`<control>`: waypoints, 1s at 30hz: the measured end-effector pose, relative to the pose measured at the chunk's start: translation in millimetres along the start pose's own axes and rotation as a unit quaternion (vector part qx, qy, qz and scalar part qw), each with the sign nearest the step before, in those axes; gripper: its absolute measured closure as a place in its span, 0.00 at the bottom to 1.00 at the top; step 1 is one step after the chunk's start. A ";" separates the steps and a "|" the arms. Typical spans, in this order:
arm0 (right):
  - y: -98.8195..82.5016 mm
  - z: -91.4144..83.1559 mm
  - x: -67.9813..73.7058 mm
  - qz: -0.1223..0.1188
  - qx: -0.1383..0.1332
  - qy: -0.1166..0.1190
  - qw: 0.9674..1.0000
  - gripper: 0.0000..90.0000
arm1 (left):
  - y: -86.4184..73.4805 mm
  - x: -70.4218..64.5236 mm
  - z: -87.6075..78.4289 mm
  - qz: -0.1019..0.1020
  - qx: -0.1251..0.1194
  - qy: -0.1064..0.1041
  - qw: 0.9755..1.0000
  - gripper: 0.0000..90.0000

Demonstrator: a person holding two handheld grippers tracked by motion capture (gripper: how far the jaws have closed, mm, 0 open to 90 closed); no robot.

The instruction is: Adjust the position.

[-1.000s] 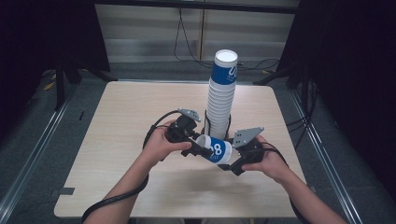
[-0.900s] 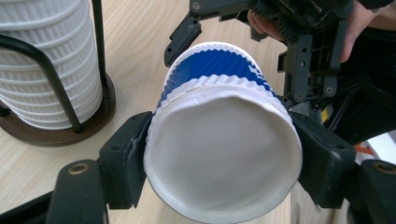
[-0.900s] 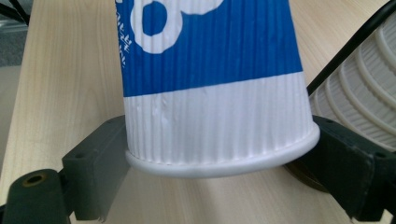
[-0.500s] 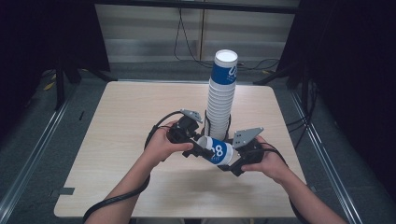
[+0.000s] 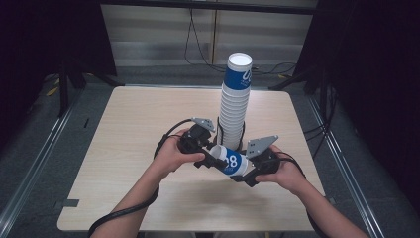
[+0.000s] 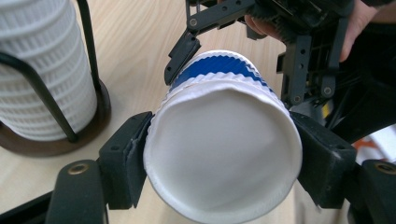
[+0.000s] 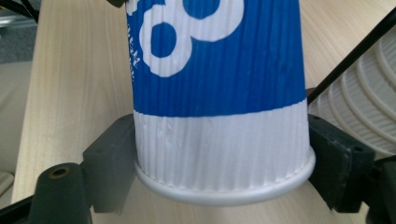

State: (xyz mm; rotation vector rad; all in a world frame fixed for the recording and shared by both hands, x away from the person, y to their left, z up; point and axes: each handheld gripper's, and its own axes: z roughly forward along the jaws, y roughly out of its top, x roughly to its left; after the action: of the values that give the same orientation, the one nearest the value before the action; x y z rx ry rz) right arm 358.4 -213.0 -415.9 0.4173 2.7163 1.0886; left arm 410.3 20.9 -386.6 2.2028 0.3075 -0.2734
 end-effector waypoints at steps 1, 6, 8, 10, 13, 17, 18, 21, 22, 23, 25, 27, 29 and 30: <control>0.2 0.2 0.0 -0.004 0.006 0.001 1.000 0.22 | 0.5 -0.2 -1.4 0.007 0.003 0.004 1.000 0.30; -2.5 2.1 0.4 -0.013 0.028 0.005 1.000 0.22 | 0.7 -2.1 -5.0 0.029 0.005 0.020 0.999 0.25; -3.7 2.2 0.0 -0.010 0.036 0.004 0.999 0.22 | 0.7 -4.1 -5.0 0.037 0.020 0.032 0.999 0.24; -4.4 2.3 -0.9 -0.010 0.046 0.007 0.999 0.22 | 0.6 -6.4 -3.5 0.053 0.038 0.037 0.997 0.22; -4.2 2.9 -1.0 -0.019 0.062 0.004 0.998 0.22 | 0.2 -9.0 -0.3 0.069 0.061 0.048 0.995 0.22; -2.3 2.2 -1.3 -0.027 0.079 0.005 0.996 0.22 | 0.1 -13.2 5.1 0.092 0.094 0.066 0.989 0.22; -1.9 1.8 -1.1 -0.027 0.084 0.008 0.996 0.22 | 0.8 -14.1 6.2 0.099 0.103 0.069 0.987 0.22; -1.2 1.9 -0.5 -0.033 0.097 0.008 0.995 0.22 | 2.1 -17.0 9.8 0.107 0.113 0.071 0.985 0.22; -0.9 2.0 -1.0 -0.038 0.100 0.011 0.994 0.22 | 2.6 -17.5 10.7 0.111 0.117 0.073 0.984 0.23; -0.7 2.0 -1.0 -0.040 0.101 0.011 0.994 0.22 | 2.9 -18.2 11.7 0.113 0.120 0.077 0.983 0.23; -0.3 1.5 -0.5 -0.037 0.107 0.011 0.993 0.22 | 3.4 -18.9 13.8 0.118 0.131 0.083 0.981 0.23; 0.0 1.0 -1.4 -0.041 0.109 0.014 0.993 0.22 | 3.9 -20.2 15.8 0.123 0.137 0.084 0.979 0.23; -0.1 1.2 -1.3 -0.043 0.114 0.013 0.992 0.22 | 4.6 -21.0 17.2 0.129 0.141 0.084 0.978 0.24; -0.3 1.5 -1.3 -0.043 0.117 0.014 0.992 0.22 | 5.0 -21.1 17.7 0.133 0.143 0.083 0.977 0.24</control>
State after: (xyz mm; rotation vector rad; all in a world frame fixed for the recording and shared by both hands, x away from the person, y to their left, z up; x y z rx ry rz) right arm 360.0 -212.7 -417.1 0.3164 2.8676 0.7625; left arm 390.4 1.2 -387.1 2.5244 0.0628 0.0176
